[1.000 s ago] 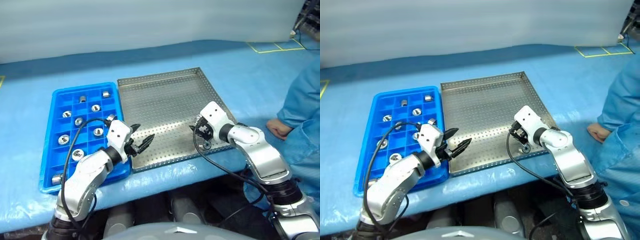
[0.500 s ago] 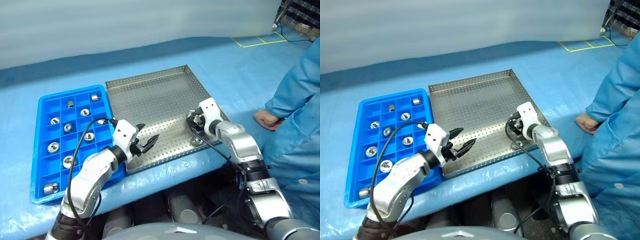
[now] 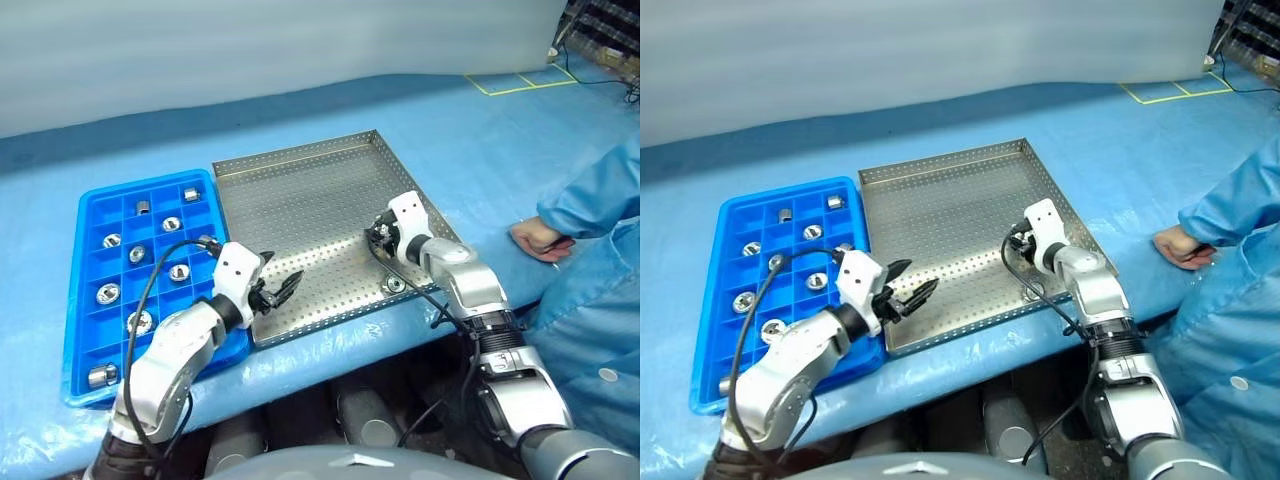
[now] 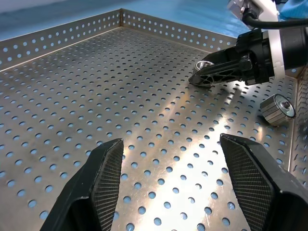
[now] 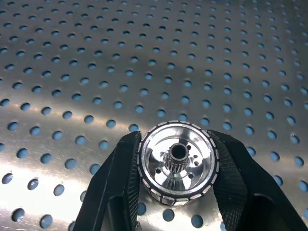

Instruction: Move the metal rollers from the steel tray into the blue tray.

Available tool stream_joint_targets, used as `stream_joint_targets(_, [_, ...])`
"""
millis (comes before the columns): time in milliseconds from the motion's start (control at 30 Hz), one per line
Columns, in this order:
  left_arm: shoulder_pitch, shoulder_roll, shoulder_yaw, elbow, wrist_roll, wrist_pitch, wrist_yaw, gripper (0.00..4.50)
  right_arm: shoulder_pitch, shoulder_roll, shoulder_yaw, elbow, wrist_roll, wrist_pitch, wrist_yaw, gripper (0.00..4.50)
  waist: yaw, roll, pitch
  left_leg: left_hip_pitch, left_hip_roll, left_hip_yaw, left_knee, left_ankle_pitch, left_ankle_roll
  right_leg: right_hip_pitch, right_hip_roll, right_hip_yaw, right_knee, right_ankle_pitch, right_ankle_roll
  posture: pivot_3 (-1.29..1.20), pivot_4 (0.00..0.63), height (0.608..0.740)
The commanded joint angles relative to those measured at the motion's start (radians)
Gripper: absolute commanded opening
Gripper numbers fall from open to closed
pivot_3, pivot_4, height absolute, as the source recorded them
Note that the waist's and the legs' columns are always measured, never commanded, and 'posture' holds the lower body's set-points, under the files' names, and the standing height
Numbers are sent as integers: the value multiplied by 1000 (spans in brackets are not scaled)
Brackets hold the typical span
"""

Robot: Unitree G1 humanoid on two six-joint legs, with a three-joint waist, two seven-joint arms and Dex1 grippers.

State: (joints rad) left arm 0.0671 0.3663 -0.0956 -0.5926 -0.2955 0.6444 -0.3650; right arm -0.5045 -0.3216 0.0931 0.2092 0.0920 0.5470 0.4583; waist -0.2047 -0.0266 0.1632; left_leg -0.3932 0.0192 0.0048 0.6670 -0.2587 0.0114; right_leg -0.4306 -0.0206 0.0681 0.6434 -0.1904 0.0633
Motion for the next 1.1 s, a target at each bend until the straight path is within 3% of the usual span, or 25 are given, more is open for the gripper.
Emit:
stream_joint_targets(33, [26, 25, 98, -79, -25, 6, 7, 3478, -19, 24, 34, -183, 13, 31, 13, 1706, 0, 0, 0, 0, 0, 0, 0, 0, 0, 0, 0, 0, 0, 0, 0, -149, 150, 740])
stream_joint_targets(267, [124, 105, 297, -189, 23, 66, 74, 3478, -41, 139, 233, -417, 112, 144, 152, 1706, 19, 0, 0, 0, 3, 0, -1, 0, 0, -1, 0, 0, 0, -1, -1, -70, 150, 740])
stream_joint_targets(500, [187, 100, 449, -196, 107, 187, 198, 3478, -63, 275, 449, -375, 96, 190, 174, 1706, 88, -1, 0, -1, 5, -3, -1, 0, 0, -1, -2, -5, 0, 0, -5, -11, 150, 740])
stream_joint_targets(700, [178, 86, 480, -191, 130, 217, 226, 3478, -65, 316, 559, -333, 59, 176, 178, 1706, 136, -4, -2, -1, 4, -3, 0, 0, -1, -1, -4, -7, -1, -3, -11, 5, 150, 740])
stream_joint_targets(933, [181, 85, 468, -191, 131, 213, 212, 3478, -55, 310, 578, -302, 56, 192, 198, 1706, 144, -5, -2, -1, 5, -4, -1, 0, -1, -1, -4, -10, 0, -4, -14, 6, 150, 740])
stream_joint_targets(1067, [164, 85, 449, -179, 133, 205, 206, 3478, -47, 323, 552, -313, 53, 179, 175, 2960, 144, -5, -2, -1, 5, -5, -1, 0, -2, -1, -4, -13, 0, -5, -15, -13, 150, 740])
stream_joint_targets(1100, [158, 84, 445, -172, 134, 203, 207, 3478, -45, 323, 543, -318, 60, 182, 175, 2960, 143, -5, -2, -1, 5, -6, -1, 0, -2, -1, -4, -13, 0, -5, -16, -13, 150, 740])
